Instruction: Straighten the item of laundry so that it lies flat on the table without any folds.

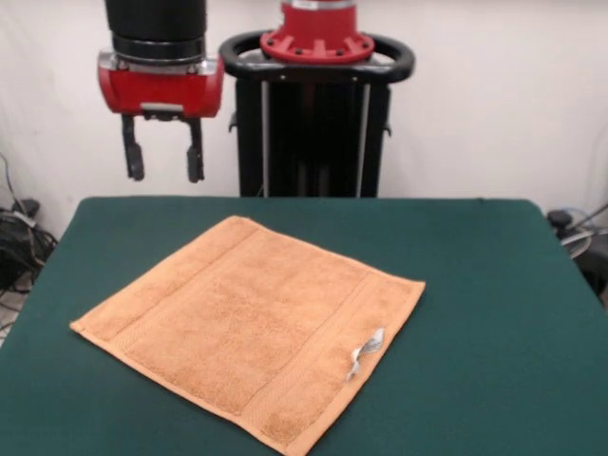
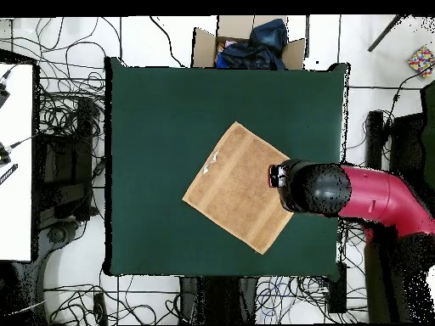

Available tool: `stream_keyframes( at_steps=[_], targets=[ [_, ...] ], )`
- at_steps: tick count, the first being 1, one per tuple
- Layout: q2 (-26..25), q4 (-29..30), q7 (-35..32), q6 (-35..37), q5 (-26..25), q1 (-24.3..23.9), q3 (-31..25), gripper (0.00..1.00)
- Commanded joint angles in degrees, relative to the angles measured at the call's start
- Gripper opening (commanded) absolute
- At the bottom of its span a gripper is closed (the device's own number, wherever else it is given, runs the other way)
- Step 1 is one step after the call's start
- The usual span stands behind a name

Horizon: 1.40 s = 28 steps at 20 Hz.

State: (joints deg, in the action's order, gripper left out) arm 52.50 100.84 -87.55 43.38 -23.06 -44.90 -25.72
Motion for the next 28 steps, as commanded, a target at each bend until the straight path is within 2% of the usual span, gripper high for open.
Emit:
stream_keyframes(
  at_steps=[1, 13, 28],
  targets=[
    [-2.73, 7.72, -3.80, -6.85, -2.38, 2.73, 0.08, 1.00],
    [-1.30, 11.40, -8.07, -12.64, -2.18, 6.49, 4.17, 1.00],
    [2.22, 11.56, -7.49, -9.58, 0.87, 8.46, 5.14, 1.00]
  ],
)
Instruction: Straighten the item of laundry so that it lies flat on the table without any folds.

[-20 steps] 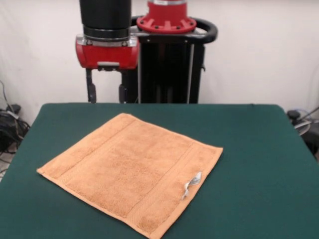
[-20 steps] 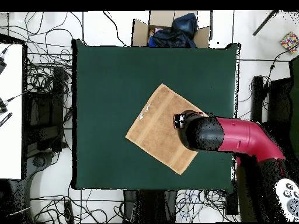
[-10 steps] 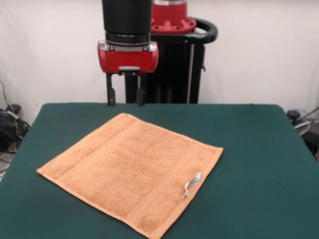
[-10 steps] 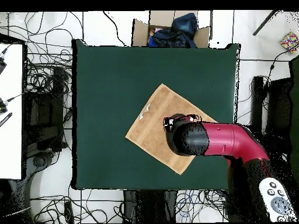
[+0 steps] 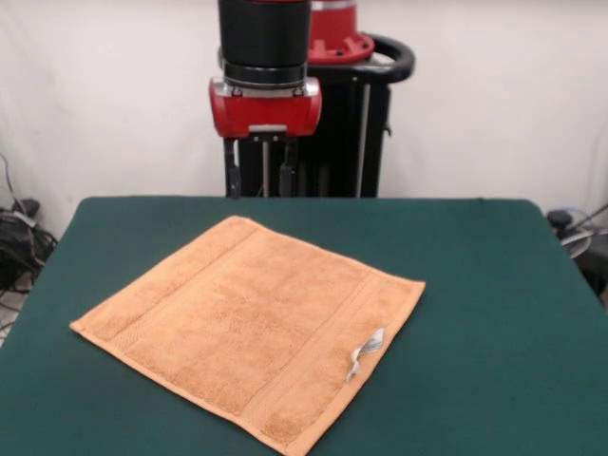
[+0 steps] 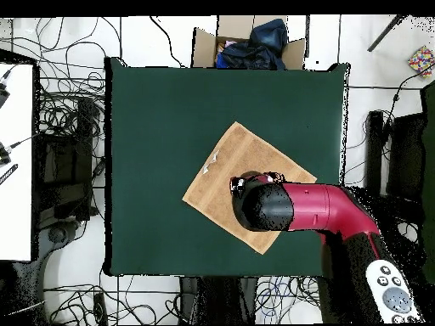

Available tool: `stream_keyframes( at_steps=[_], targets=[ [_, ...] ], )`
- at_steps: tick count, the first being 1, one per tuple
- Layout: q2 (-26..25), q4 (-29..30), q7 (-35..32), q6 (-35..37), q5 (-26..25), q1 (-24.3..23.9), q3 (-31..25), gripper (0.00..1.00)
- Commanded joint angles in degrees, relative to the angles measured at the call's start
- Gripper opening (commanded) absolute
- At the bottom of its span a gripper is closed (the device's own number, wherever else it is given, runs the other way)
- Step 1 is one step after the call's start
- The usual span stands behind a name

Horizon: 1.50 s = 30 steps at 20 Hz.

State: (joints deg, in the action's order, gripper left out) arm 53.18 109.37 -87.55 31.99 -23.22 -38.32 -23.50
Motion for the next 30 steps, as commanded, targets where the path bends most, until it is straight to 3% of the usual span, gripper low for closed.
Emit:
stream_keyframes(
  at_steps=[1, 30],
  targets=[
    [1.58, 2.91, -7.38, 2.05, 1.15, 1.86, 2.86, 1.00],
    [2.28, 3.54, -6.22, 1.81, 2.72, 0.90, 1.46, 1.00]
  ],
)
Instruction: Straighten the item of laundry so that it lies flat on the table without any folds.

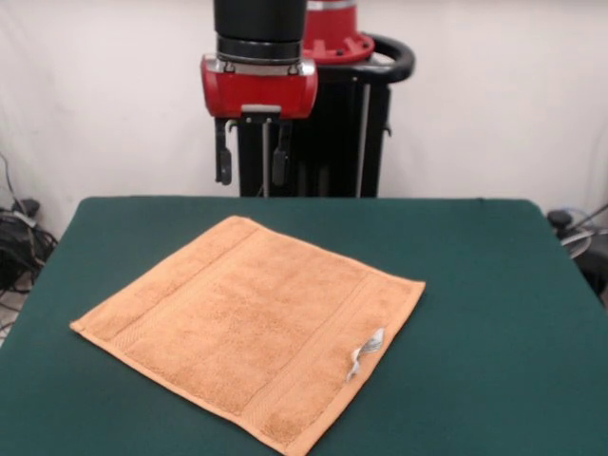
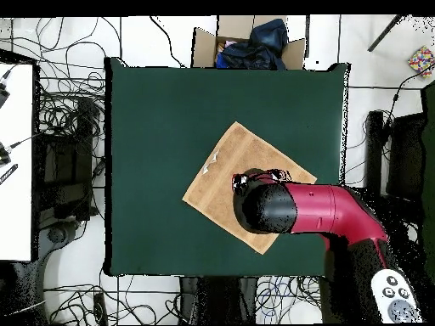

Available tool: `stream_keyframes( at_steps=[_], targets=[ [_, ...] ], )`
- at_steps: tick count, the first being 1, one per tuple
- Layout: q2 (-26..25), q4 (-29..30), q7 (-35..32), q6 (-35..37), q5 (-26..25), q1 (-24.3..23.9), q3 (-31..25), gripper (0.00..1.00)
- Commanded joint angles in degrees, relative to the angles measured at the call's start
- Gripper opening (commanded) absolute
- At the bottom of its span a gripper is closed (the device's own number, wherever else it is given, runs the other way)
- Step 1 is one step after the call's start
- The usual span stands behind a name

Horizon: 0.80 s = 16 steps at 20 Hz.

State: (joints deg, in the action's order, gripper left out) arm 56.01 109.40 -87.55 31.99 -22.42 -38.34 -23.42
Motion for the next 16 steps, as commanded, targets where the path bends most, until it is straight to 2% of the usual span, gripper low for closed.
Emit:
stream_keyframes(
  at_steps=[1, 9, 16],
  targets=[
    [-0.34, 3.51, -6.31, 2.00, 1.95, 1.08, 1.44, 1.00],
    [0.69, 3.26, -7.32, 3.24, 1.89, 2.44, 2.24, 1.00],
    [0.10, 3.26, -6.06, 3.11, 2.12, 1.39, 1.59, 1.00]
  ],
)
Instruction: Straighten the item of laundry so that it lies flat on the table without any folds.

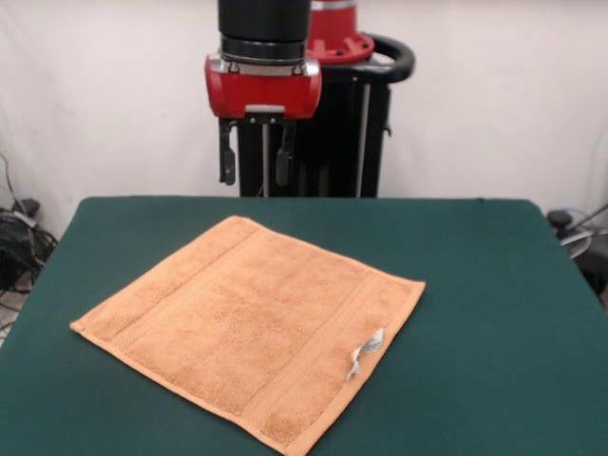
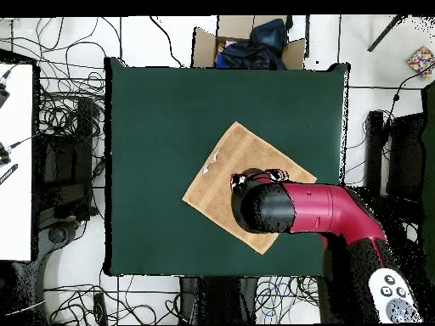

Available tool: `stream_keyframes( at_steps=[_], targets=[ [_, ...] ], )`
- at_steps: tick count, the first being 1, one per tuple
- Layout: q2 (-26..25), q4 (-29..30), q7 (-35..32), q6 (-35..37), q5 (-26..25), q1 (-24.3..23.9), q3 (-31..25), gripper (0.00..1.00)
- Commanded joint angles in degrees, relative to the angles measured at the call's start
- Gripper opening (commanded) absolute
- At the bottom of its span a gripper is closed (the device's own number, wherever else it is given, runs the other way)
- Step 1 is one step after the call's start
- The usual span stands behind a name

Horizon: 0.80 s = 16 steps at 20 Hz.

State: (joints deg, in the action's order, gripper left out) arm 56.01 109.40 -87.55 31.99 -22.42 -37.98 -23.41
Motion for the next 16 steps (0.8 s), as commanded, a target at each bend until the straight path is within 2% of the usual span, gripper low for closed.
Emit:
stream_keyframes(
  at_steps=[1, 7, 16],
  targets=[
    [-0.07, 2.99, -5.88, 3.27, 2.10, 1.04, 1.47, 1.00],
    [1.59, 4.23, -7.14, 2.73, 2.15, 1.92, 2.07, 1.00],
    [0.77, 2.64, -6.09, 3.61, 1.90, 1.71, 1.61, 1.00]
  ],
)
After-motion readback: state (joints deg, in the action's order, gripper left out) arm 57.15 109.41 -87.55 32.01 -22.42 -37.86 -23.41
